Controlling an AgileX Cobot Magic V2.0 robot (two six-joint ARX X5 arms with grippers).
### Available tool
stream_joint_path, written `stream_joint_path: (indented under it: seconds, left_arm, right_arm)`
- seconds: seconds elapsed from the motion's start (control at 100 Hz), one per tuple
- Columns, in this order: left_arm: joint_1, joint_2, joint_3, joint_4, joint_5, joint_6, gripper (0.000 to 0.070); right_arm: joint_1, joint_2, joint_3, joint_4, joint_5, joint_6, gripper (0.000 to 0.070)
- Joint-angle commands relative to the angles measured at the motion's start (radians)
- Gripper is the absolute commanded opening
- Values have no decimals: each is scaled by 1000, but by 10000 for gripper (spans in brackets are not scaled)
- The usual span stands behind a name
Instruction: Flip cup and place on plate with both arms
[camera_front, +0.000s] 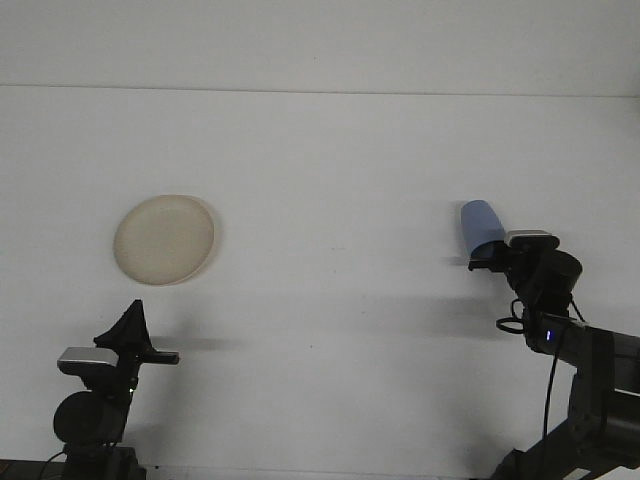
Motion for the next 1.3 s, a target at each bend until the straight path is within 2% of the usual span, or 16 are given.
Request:
stream_joint_path:
  seconds: [0.0,0.2,0.47,0.66,0.87,1.06,1.29]
  left_arm:
    - [1,-2,-20,13,4,5,12]
    - [1,-2,-20,14,4,5,12]
    - [1,-2,-20,13,4,5,12]
    - [1,-2,-20,13,4,5,12]
    - [1,-2,-20,13,4,5,12]
    - [1,-2,-20,13,4,5,12]
    - [1,-2,-20,14,4,5,12]
  right_arm:
    - [-1,17,8,-10,-5,2,2]
    - [5,-67,8,-95,-5,18,2]
    - [48,-341,8,-363,18,19,2]
    - [136,-571,8,-615,152,30,2]
    - [263,-792,26,-904,251,141,2]
    - [393,-871,114,-1175,267,229,1]
    - [575,-803,303,-1444,273,344,1]
